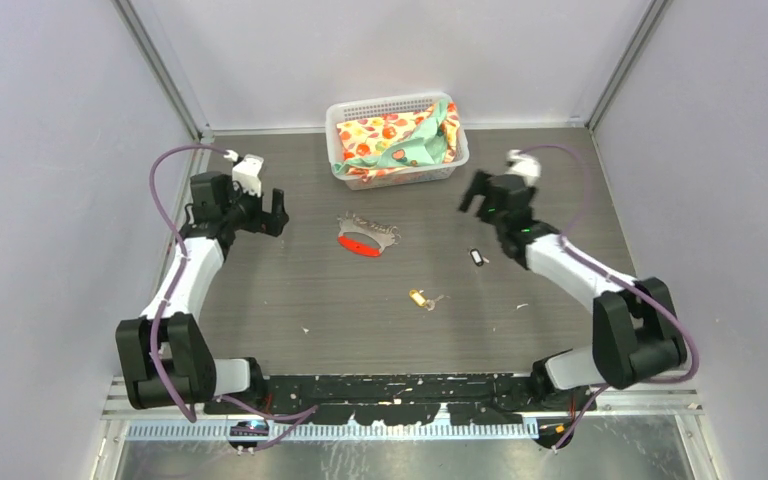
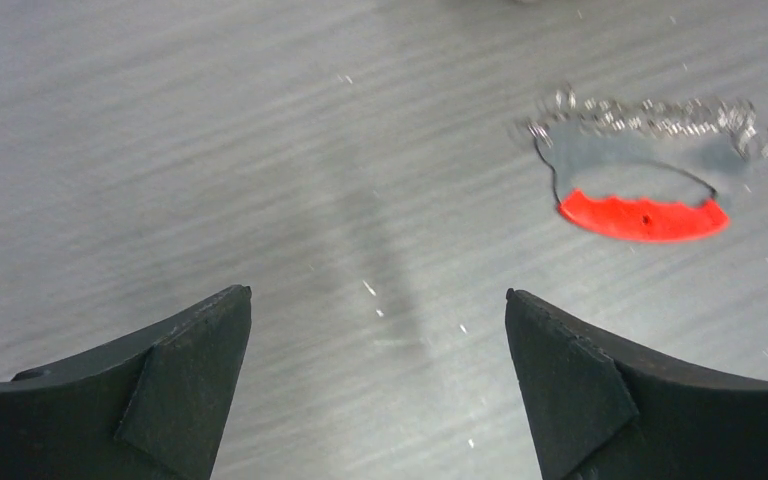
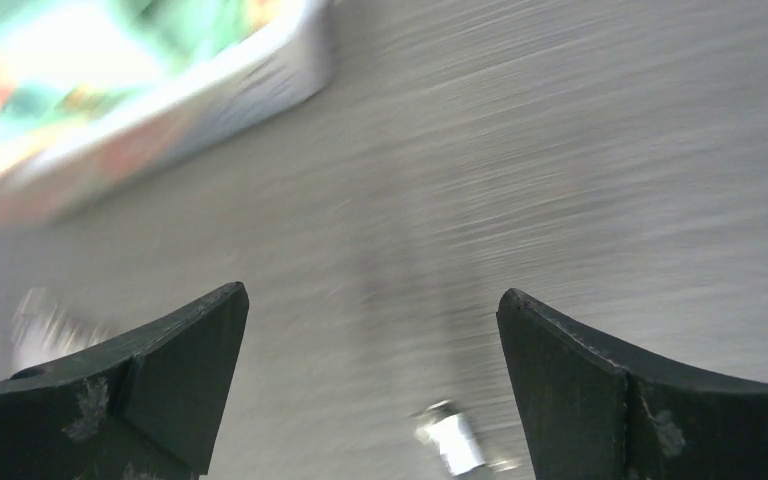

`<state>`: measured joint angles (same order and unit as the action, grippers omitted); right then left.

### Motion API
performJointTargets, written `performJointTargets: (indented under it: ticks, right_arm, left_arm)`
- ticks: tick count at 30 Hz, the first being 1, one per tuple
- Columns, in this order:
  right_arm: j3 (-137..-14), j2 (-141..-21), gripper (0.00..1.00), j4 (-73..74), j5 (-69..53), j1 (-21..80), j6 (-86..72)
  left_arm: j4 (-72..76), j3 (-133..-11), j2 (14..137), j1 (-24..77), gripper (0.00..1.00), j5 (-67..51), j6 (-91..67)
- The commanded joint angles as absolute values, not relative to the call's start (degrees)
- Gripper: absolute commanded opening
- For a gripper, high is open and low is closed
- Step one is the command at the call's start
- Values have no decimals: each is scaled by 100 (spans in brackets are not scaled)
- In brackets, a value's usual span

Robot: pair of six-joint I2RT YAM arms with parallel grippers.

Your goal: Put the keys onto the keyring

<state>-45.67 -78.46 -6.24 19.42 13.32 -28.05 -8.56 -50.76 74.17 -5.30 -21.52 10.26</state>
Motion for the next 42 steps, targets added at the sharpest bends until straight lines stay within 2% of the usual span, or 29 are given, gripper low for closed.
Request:
performJointTargets:
  ticks: [1, 5, 9, 22, 26, 35, 42]
  right_arm:
    - [-5096, -8297, 99, -337, 1238, 2568, -1751]
    - [-5588, -8843, 93, -51, 461, 3088, -1257]
    - [-6162, -9620, 88, 381, 307, 3468, -720]
    - [-7521, -11308, 77, 519, -368, 3548, -316]
    - [-7630, -11488, 68, 573, -535, 3550, -379]
    - [-6962, -11154, 62, 286, -334, 3609, -572]
    - [-7034, -11232, 42, 294, -249, 3624, -545]
  left_arm:
    - [-2659, -5682, 7463, -580, 100, -2839, 1414]
    - [-3205, -5966, 7515, -580, 100, -2962, 1478]
    - [-3372, -5954, 7448, -580, 100, -3041, 1536]
    - [-4148, -6080, 7495, -580, 94, -3357, 2170]
    - [-4282, -6118, 7477, -581, 91, -3376, 2278]
    - [-4149, -6053, 7373, -566, 88, -3373, 2251]
    - [-4189, -6023, 7259, -559, 87, -3335, 2235]
